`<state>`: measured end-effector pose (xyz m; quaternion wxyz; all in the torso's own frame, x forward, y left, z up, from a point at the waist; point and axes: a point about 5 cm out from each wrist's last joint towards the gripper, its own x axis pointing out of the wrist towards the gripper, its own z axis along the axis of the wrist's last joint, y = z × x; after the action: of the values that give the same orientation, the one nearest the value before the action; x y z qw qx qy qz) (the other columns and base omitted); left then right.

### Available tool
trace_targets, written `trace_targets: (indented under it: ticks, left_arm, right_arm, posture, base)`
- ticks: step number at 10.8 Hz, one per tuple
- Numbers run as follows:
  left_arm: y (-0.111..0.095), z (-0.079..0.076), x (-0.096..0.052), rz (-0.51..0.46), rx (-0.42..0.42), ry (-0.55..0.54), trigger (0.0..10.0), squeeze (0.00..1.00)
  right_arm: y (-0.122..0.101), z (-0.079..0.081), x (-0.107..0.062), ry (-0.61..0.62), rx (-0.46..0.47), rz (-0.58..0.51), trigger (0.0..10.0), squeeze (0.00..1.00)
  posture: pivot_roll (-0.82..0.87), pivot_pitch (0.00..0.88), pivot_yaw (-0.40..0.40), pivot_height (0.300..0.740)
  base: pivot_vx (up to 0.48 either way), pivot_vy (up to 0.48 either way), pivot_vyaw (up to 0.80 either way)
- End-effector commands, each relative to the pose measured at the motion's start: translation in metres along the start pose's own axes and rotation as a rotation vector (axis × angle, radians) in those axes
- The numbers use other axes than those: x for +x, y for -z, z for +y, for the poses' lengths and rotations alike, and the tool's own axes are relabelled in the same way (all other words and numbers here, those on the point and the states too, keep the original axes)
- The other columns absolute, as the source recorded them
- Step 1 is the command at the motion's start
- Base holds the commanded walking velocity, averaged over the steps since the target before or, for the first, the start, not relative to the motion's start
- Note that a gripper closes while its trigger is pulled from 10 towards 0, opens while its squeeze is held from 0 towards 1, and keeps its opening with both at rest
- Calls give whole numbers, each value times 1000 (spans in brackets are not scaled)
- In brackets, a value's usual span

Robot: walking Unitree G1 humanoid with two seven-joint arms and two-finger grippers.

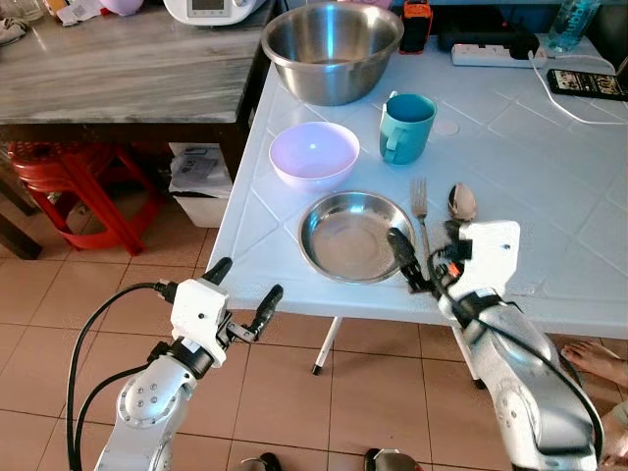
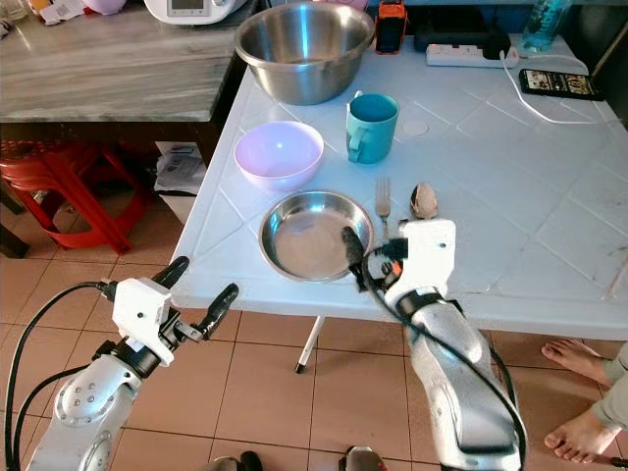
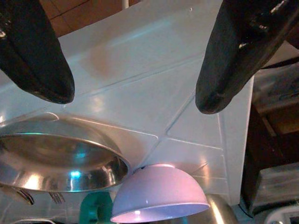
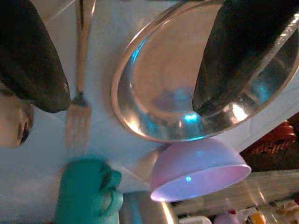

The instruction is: Setting the table

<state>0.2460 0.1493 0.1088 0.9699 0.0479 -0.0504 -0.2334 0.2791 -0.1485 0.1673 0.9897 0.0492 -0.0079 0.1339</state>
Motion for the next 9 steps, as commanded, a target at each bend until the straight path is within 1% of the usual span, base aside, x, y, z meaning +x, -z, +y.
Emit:
trace_targets:
  ticks: [1,2,4,5,8,9]
  left_arm:
    - [4,2,-4,20,17,3,10000,0]
    - [4,2,-4,18,19,3,10000,0]
    - [4,1,-4,17,22,2,10000,0]
    - [3,0,-3,14,21,3,10000,0]
    - [3,-1,-3,12,26,29,10000,0]
    - [2,-1,-3,11,28,32,10000,0]
  right_arm:
    - [3,-1,0,7,34,23,10000,0]
    - [6,-6,1,43,46,43,10000,0]
    - [9,-11,1,67,62,63,10000,0]
    - [11,-11,1,66,94,76,10000,0]
    - [8,-6,11,52,145,80,10000,0]
    - [8,-2,16,31,182,87,10000,0]
  posture:
    - [-125,205,67,740]
    - [-123,205,65,740]
    - [-122,206,64,740]
    - [-122,206,66,740]
    - [-120,207,64,740]
    - [-118,211,67,740]
  base:
    - [0,0,0]
    - [0,0,0]
    - [0,0,0]
    - [0,0,0]
    - [0,0,0]
    - [0,0,0]
